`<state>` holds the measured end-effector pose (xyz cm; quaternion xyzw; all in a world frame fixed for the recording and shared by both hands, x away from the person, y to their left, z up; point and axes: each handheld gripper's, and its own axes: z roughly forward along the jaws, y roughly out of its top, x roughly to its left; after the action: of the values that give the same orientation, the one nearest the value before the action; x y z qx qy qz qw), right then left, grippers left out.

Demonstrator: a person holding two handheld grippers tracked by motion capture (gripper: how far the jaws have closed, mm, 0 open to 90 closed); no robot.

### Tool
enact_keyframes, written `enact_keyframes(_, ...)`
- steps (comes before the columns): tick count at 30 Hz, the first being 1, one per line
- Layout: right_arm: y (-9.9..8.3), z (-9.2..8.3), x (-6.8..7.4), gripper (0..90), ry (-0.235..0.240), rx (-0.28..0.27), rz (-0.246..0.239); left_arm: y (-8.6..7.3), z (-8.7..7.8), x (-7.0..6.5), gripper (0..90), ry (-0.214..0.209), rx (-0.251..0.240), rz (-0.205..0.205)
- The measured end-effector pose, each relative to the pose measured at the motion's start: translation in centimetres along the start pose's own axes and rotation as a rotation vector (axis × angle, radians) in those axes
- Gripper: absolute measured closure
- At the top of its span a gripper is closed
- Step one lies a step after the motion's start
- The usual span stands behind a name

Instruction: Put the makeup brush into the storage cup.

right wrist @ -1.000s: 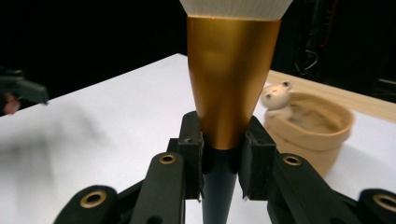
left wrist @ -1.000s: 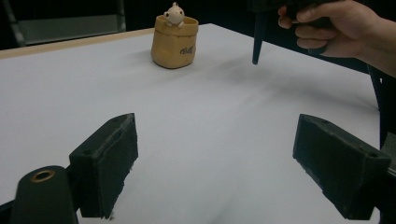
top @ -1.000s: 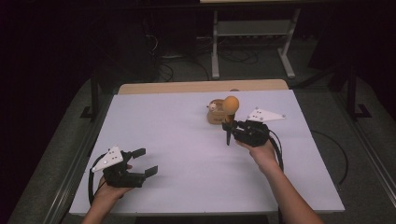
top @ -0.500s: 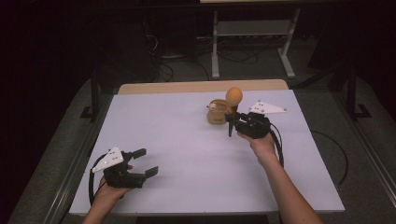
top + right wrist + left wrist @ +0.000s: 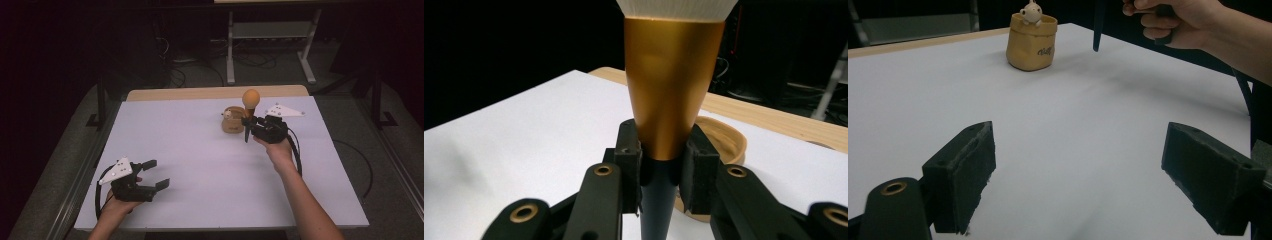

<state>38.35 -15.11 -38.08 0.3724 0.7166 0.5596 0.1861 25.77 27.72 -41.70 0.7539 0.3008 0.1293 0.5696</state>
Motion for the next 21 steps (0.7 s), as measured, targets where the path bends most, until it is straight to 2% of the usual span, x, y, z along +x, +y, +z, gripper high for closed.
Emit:
enact_keyframes(1,0.2,0.1,-0.1,72.4,-0.002,-0.004,-0.002,0.0,0.0,-0.1,13.7,0.001,-0.002,-0.011)
enact_keyframes(21,2.9,1.7,-1.2,72.4,-0.059,-0.007,-0.029,-0.1,0.0,-0.1,13.7,-0.006,-0.003,-0.018)
